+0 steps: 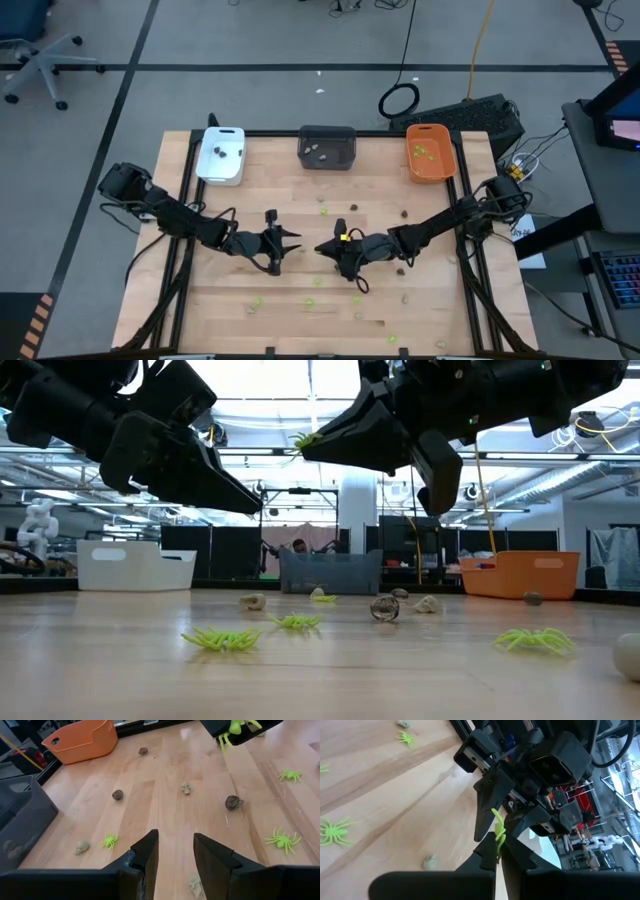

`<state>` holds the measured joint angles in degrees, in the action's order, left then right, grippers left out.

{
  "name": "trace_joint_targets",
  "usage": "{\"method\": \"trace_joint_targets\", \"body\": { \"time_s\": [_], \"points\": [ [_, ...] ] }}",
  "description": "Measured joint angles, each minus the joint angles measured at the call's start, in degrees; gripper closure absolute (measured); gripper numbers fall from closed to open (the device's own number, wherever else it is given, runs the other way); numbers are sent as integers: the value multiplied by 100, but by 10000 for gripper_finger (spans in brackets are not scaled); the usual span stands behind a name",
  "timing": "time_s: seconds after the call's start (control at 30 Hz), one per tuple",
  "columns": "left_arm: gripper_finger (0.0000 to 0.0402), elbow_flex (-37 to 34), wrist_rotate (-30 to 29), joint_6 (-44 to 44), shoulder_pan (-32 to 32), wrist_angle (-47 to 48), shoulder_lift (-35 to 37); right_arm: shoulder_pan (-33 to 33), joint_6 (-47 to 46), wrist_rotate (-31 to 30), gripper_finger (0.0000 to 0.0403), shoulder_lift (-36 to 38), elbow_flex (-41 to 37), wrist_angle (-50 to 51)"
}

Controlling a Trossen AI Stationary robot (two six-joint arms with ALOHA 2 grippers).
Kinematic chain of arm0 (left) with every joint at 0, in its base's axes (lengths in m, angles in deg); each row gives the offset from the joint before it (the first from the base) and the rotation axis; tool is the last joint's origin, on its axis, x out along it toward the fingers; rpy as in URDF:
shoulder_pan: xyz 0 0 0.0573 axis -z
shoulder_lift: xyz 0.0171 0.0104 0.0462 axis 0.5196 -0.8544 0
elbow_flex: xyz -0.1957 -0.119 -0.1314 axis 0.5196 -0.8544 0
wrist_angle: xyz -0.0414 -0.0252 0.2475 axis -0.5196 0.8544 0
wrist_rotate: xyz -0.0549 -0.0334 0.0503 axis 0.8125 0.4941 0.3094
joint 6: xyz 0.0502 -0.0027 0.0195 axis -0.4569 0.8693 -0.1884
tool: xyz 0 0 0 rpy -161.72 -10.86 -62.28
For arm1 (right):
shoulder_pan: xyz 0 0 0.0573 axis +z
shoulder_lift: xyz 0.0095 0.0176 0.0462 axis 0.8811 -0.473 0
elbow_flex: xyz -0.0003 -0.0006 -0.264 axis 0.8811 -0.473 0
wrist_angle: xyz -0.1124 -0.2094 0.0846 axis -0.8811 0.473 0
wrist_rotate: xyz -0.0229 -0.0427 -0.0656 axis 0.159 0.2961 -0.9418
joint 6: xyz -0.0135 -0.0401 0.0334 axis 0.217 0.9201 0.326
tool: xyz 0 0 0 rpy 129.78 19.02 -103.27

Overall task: Sort Halloween decoration
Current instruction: Put the green toy spider into the orange bin

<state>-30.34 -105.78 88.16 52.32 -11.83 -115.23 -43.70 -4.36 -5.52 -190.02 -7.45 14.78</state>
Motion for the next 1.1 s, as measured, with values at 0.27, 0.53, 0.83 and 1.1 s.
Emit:
{"method": "trace_joint_targets", "body": {
  "time_s": [0.27,0.53,0.83,1.1],
  "points": [
    [275,0,0,2,0,2,0,1,-115,0,403,0,0,-10],
    [275,0,0,4,0,2,0,-11,-2043,0,403,-4,0,-83],
    [275,2,0,7,0,2,0,-96,-4932,4,403,-4,0,-15],
    [275,2,0,15,0,2,0,-313,-6895,528,403,0,0,346]
  ]
}}
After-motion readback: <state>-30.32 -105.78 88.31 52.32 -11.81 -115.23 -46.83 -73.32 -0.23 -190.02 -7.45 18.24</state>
